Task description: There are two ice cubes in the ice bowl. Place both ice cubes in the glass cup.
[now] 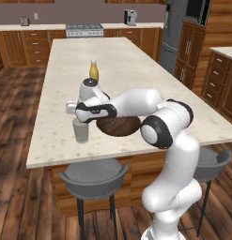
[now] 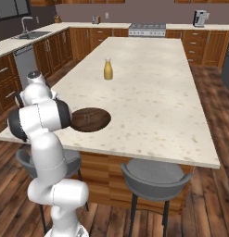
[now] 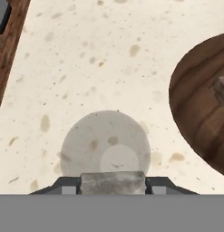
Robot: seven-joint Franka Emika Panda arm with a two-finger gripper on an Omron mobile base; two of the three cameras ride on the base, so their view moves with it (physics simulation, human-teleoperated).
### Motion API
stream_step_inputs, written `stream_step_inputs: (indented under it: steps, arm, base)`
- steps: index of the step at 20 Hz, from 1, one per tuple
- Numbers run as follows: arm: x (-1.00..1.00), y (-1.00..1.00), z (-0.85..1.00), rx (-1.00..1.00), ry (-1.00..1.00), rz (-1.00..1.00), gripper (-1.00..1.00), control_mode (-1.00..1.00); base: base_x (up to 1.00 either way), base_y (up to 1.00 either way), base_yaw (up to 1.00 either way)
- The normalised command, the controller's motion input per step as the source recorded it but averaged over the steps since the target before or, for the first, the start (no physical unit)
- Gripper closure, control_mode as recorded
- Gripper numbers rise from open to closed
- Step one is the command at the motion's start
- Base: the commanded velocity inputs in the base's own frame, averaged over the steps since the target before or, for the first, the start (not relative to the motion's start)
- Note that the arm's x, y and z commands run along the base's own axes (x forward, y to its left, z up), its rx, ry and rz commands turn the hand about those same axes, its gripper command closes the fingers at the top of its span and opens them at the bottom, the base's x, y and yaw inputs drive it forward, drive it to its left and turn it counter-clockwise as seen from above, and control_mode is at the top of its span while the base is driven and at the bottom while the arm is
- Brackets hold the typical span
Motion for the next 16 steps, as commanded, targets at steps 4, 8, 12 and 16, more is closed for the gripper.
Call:
stream_step_inputs:
  steps: [4, 8, 12, 16]
  arm:
    - [0.2, 0.0, -0.03, 0.01, 0.0, 0.0, 1.0, -1.0]
    - [0.13, 0.02, -0.23, 0.0, 0.06, 0.0, 1.0, -1.0]
    - [0.11, 0.06, -0.12, 0.0, 0.04, 0.0, 1.0, -1.0]
    - [0.23, 0.12, 0.0, 0.0, 0.0, 0.0, 1.0, -1.0]
  base:
    - [0.0, 0.0, 0.0]
    - [0.0, 0.0, 0.0]
    - [0.0, 0.0, 0.0]
    - [0.0, 0.0, 0.0]
